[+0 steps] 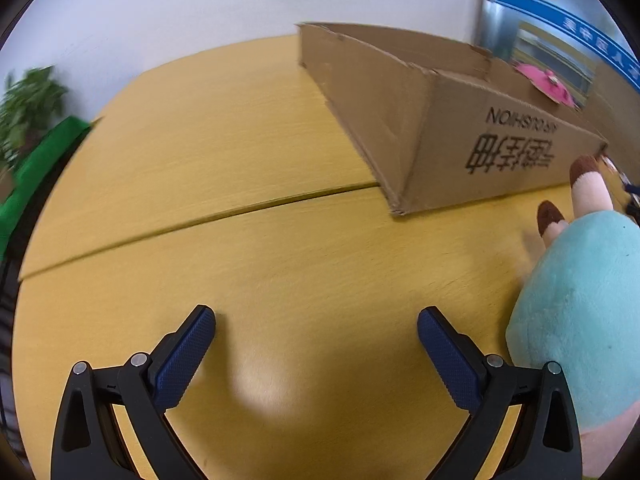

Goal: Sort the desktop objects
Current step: 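Lower the right gripper onto the teal-and-pink pig plush and close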

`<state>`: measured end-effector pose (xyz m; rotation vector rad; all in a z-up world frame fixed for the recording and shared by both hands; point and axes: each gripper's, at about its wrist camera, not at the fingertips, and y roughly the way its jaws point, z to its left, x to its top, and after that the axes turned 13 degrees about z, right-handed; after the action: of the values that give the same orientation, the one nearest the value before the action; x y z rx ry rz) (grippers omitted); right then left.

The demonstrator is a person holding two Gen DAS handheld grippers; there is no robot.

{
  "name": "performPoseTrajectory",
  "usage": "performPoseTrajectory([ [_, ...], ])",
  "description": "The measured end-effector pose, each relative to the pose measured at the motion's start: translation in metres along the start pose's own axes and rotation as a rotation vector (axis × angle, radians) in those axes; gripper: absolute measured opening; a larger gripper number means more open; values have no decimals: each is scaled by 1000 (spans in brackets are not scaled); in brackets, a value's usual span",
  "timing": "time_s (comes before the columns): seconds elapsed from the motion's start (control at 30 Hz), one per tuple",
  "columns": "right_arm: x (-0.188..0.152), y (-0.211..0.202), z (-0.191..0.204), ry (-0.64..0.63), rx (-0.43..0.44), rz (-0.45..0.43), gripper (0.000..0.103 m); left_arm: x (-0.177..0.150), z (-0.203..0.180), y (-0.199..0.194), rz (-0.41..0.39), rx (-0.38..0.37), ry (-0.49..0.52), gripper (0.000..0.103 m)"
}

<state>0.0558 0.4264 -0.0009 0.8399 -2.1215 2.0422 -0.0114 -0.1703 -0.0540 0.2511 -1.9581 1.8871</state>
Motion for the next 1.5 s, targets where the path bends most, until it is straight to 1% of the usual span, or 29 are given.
performPoseTrajectory([
  [0.03,-2,-16,9,8,-1,-31,102,-11,2,-15,-42,5,-28,102],
  [0.1,-3,-49,30,13,0,-95,102,-24,-1,-53,-161,5,-80,102],
  [0.13,-3,-65,41,9,7,-124,102,-28,-4,-72,-212,22,-106,102],
  [0.2,0,-98,68,-3,41,-189,102,-38,-17,-124,-339,73,-184,102],
  [0.23,3,-111,82,-15,68,-218,102,-41,-24,-143,-383,65,-205,102],
  [0.27,5,-123,96,-33,95,-248,102,-44,-34,-162,-417,42,-219,102],
  [0.3,6,-139,114,-51,117,-296,102,-47,-45,-181,-435,13,-224,102],
  [0.33,5,-149,126,-53,128,-333,102,-46,-58,-192,-442,-5,-222,102],
  [0.4,5,-164,144,-34,159,-381,102,-53,-86,-213,-479,-48,-198,102],
  [0.43,5,-168,150,-24,174,-388,102,-56,-98,-220,-493,-70,-179,102],
  [0.5,3,-176,164,0,191,-392,102,-74,-119,-231,-518,-120,-141,103],
  [0.6,-6,-186,187,-4,128,-400,102,-91,-139,-239,-519,-230,-132,103],
  [0.63,-10,-187,196,-18,108,-397,102,-96,-144,-238,-519,-253,-131,103],
  [0.67,-13,-188,201,-30,97,-395,102,-95,-154,-239,-514,-251,-130,103],
  [0.77,-22,-192,219,-83,62,-411,102,-98,-165,-234,-473,-193,-109,103],
  [0.8,-24,-194,224,-92,62,-417,102,-100,-166,-233,-465,-189,-98,102],
  [0.87,-26,-195,234,-116,90,-420,102,-102,-169,-231,-450,-195,-71,103],
  [0.9,-26,-194,238,-128,107,-415,102,-100,-166,-226,-425,-191,-77,103],
  [0.93,-24,-192,244,-136,113,-405,102,-98,-165,-222,-402,-186,-86,102],
  [1.0,-20,-184,253,-153,124,-378,102,-92,-151,-208,-349,-191,-123,102],
  [1.07,-16,-177,259,-163,144,-356,102,-87,-138,-193,-316,-200,-156,102],
  [1.13,-10,-167,265,-170,165,-336,102,-81,-129,-179,-277,-211,-167,102],
  [1.2,-3,-157,266,-163,176,-310,102,-78,-122,-167,-248,-209,-183,101],
  [1.3,8,-141,267,-157,209,-276,102,-76,-113,-147,-206,-228,-190,101],
  [1.47,22,-113,274,-173,267,-220,102,-77,-109,-116,-134,-248,-183,100],
  [1.5,24,-107,277,-182,286,-205,102,-78,-110,-108,-114,-238,-181,93],
])
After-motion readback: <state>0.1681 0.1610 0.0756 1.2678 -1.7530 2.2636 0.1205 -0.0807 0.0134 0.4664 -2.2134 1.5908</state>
